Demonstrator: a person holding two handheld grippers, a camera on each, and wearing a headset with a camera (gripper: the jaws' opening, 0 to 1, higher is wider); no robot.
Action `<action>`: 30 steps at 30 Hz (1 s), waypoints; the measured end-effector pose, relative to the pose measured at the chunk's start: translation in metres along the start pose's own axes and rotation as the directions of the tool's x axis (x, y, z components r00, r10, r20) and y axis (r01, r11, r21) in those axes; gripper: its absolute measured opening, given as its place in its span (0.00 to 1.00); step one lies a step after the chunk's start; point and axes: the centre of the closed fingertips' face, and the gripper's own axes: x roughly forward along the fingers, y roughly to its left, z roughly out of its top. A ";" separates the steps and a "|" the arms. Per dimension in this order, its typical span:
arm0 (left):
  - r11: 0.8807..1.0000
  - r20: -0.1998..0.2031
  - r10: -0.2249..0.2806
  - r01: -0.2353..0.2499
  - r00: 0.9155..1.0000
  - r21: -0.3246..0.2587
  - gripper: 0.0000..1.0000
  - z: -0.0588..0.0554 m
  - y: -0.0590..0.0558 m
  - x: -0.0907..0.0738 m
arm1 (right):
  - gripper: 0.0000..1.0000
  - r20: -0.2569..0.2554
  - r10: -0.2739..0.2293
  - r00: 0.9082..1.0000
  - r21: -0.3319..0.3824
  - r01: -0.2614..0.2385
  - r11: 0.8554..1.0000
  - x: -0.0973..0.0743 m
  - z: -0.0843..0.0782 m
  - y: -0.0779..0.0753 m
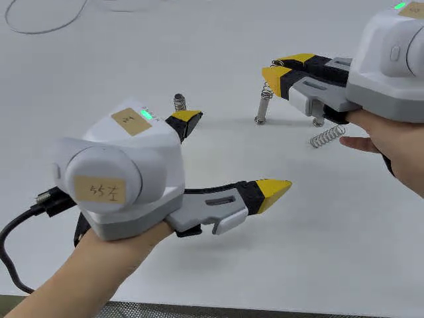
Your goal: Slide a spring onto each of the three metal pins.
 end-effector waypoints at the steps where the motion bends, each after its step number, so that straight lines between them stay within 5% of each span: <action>1: 1.000 -0.001 0.000 0.000 1.000 0.000 0.90 0.000 0.000 0.000 | 0.12 -0.001 0.001 1.000 -0.007 -0.001 1.000 0.000 0.000 0.000; 30: 1.000 -0.016 0.003 -0.003 1.000 -0.005 0.92 -0.004 0.001 0.000 | 0.13 -0.042 -0.018 0.999 -0.147 0.012 0.989 0.001 -0.017 0.009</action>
